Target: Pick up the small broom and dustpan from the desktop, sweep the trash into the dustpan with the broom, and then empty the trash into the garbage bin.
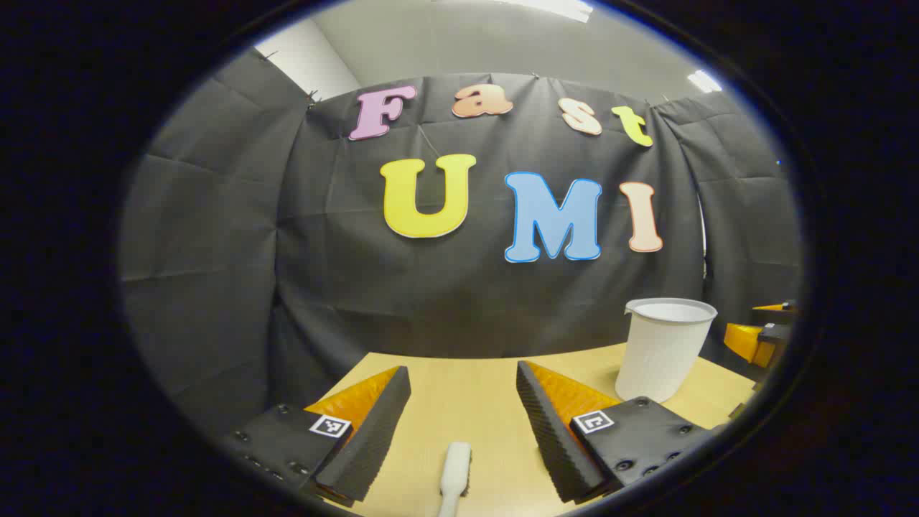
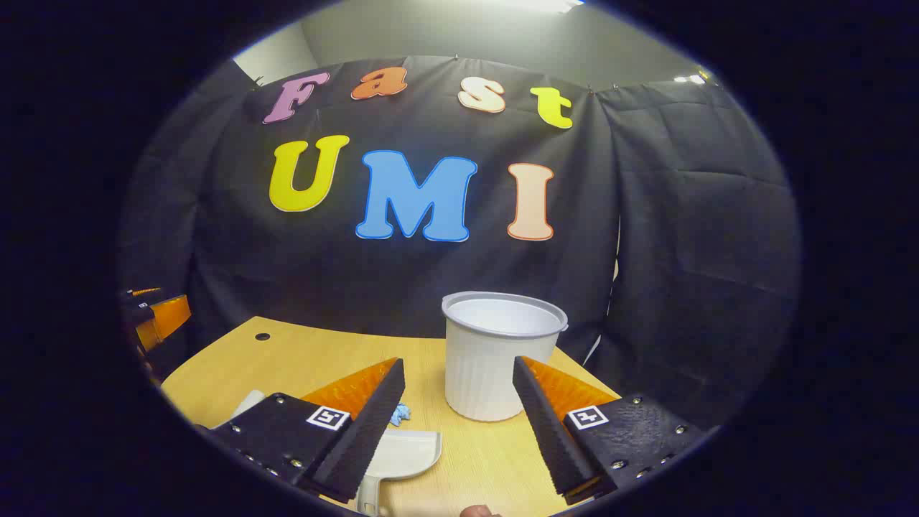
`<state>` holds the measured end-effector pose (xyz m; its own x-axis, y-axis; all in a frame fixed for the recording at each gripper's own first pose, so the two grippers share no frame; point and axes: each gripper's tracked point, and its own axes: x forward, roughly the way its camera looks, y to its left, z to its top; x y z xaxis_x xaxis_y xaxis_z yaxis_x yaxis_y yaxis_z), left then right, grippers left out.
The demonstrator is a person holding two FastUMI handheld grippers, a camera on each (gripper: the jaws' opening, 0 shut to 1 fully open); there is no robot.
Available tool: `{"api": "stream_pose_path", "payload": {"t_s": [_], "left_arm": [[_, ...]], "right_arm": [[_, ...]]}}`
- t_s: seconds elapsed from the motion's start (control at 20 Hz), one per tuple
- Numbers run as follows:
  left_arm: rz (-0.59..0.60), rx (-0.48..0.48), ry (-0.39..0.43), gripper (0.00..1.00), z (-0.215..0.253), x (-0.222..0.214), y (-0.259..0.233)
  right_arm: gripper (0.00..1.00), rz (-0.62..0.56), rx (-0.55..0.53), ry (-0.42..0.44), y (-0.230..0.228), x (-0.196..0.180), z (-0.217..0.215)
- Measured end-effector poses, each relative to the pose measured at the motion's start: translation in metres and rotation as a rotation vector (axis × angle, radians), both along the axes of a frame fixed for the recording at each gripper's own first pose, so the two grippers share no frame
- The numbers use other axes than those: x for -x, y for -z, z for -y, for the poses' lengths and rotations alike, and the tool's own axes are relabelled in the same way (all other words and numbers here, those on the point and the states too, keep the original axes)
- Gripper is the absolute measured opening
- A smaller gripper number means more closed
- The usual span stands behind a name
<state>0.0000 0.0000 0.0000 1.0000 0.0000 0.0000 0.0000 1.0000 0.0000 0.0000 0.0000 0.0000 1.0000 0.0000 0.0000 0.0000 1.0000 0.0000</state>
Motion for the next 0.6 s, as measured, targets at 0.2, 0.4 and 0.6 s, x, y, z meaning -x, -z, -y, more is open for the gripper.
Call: {"api": "stream_pose_path", "payload": {"t_s": [0.2,0.4,0.6], "left_arm": [[0.001,0.020,-0.013,0.99,-0.005,0.004,0.000],[-0.005,0.016,-0.007,0.99,-0.004,0.003,0.002],[-0.007,0.010,-0.022,0.99,-0.009,0.001,0.003]], "right_arm": [[0.95,0.010,0.003,-0.024,-0.005,0.001,-0.014],[0.95,0.003,0.055,-0.048,0.000,0.001,-0.025],[0.94,-0.013,0.078,-0.075,0.004,0.002,-0.033]]}}
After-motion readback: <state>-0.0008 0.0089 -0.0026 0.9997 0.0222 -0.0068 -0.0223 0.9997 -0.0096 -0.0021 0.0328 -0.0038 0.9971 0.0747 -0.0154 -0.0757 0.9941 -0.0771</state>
